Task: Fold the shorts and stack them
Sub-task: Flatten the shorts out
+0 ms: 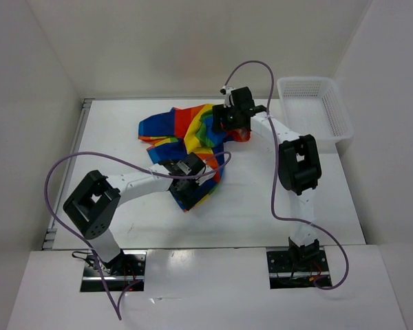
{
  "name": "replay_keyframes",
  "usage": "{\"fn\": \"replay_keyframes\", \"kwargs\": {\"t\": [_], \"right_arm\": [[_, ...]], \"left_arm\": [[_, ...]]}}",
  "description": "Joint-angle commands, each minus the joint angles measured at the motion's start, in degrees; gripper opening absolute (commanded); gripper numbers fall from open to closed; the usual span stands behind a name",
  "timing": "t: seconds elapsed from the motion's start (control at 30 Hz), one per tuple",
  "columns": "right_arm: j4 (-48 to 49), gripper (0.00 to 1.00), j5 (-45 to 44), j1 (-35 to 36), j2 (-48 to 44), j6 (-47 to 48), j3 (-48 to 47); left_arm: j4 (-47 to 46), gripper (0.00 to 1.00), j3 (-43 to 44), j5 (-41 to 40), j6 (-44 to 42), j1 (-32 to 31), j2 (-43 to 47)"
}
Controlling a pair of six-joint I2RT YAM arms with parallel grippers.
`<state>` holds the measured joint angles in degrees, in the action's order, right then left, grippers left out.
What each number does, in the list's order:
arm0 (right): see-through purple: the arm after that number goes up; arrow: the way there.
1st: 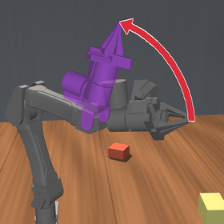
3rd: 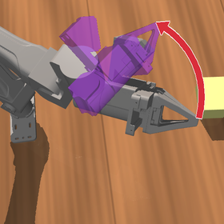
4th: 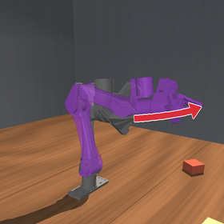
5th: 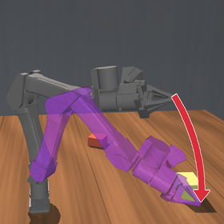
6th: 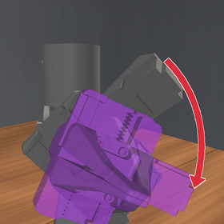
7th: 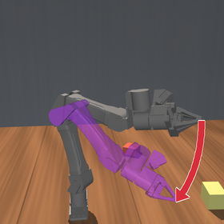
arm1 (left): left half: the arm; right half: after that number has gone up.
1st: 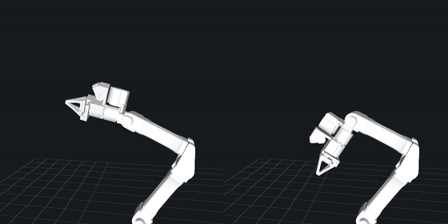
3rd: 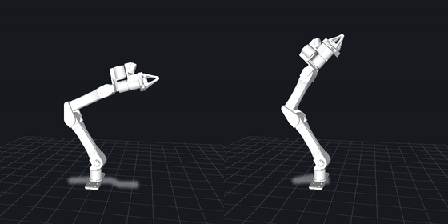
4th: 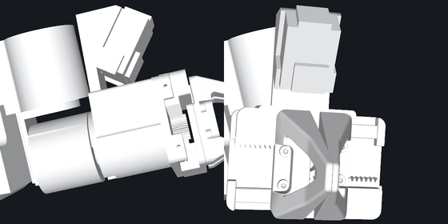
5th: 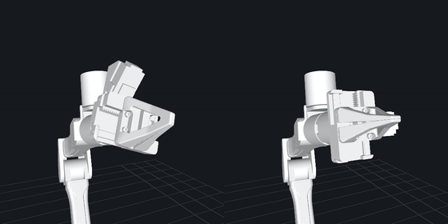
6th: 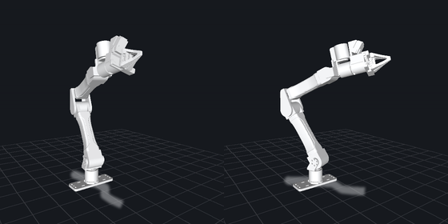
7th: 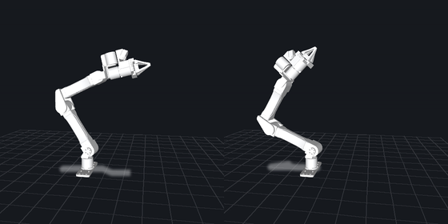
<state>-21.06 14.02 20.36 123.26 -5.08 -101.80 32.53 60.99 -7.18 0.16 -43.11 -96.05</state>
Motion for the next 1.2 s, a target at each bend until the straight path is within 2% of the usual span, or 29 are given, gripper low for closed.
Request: {"fn": "replay_keyframes", "kwargs": {"t": [0.0,0.2,0.33,0.43,0.57,0.6,0.67,0.97,1.0,1.07,1.17], "right_arm": [[0.0,0.74,2.3,-0.7,-2.4,-0.7,1.2],[-0.6,0.74,3.9,-0.7,-7.1,-0.7,7.1],[-0.6,0.71,3.9,-0.7,-7.1,-0.7,6.6],[-1.2,0.68,2.4,-0.7,-7.1,-0.7,6.1],[-1.8,0.67,1.9,-0.7,-9.3,0.5,7.0],[-1.8,0.65,1.9,-0.7,-10.4,0.5,8.0],[-1.8,0.63,1.9,-0.7,-11.5,1.0,8.5],[-1.8,0.56,1.4,0.6,-14.5,1.7,14.0],[-1.1,0.58,1.9,0.6,-14.5,1.7,14.8],[-0.2,0.71,2.4,1.1,-12.3,1.7,14.8],[0.4,0.71,2.9,1.6,-10.4,2.3,12.3]], "left_arm": [[-1.7,0.99,0.2,2.7,-0.2,-0.6,-0.8],[-2.3,0.97,-1.0,3.6,-0.2,-0.6,-3.3],[-2.8,0.68,-1.0,3.6,-0.2,-1.1,-4.6],[-2.8,0.56,-2.2,4.2,-0.2,-1.1,-5.1],[-3.4,0.24,-3.5,4.8,-0.2,-1.1,-5.6],[-3.4,0.11,-3.5,4.8,-0.2,-1.1,-5.6],[-3.4,0.03,-3.5,4.8,-0.2,-1.1,-5.6],[-2.8,0.00,-1.8,1.9,-0.2,-1.1,-5.1],[-2.8,0.00,-1.8,1.4,-0.2,-1.1,-5.1],[-2.8,0.00,-1.8,1.4,-0.2,-1.1,-5.1],[-2.8,0.00,-1.8,0.8,-0.2,-1.1,-5.1]]}}
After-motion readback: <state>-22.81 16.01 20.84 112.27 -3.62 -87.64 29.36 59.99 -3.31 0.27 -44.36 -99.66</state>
